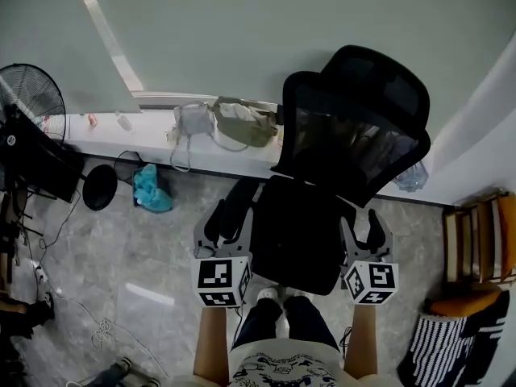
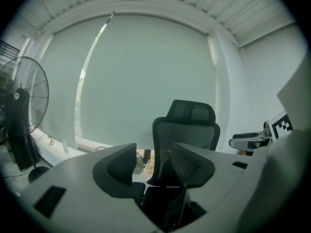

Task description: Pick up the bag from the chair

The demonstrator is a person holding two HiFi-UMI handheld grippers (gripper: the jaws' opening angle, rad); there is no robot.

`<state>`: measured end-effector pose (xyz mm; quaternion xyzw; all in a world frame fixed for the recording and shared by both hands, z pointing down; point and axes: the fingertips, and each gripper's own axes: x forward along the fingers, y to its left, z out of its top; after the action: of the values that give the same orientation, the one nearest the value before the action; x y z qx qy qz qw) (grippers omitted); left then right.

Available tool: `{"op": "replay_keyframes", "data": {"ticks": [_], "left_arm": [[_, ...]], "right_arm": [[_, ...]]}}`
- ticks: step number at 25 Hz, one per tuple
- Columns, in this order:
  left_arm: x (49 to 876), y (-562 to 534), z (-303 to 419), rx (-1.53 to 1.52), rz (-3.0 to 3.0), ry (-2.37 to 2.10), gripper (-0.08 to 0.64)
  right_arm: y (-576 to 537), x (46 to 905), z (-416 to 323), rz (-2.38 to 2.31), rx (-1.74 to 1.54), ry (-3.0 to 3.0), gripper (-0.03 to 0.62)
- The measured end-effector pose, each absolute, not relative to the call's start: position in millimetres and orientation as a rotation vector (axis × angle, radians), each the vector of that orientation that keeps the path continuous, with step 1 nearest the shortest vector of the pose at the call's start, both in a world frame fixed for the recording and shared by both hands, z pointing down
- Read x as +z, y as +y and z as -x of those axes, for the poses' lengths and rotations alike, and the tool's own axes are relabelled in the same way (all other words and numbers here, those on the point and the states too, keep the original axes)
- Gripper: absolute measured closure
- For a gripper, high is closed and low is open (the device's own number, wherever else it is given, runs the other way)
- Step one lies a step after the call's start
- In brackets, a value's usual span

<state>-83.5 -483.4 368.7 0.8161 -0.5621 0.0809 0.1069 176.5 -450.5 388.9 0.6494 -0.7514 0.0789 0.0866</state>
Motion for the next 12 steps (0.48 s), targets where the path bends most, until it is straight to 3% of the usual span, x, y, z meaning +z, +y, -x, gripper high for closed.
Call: {"op": "replay_keyframes", "data": {"ticks": [12], "left_arm": [[493.1,-515.1,55.0,0.397,-2.273,-1.568,0.318]], "right_arm": [[-525.3,500.4,-202.4,-1.649,0.306,-2.253,0.255]]}}
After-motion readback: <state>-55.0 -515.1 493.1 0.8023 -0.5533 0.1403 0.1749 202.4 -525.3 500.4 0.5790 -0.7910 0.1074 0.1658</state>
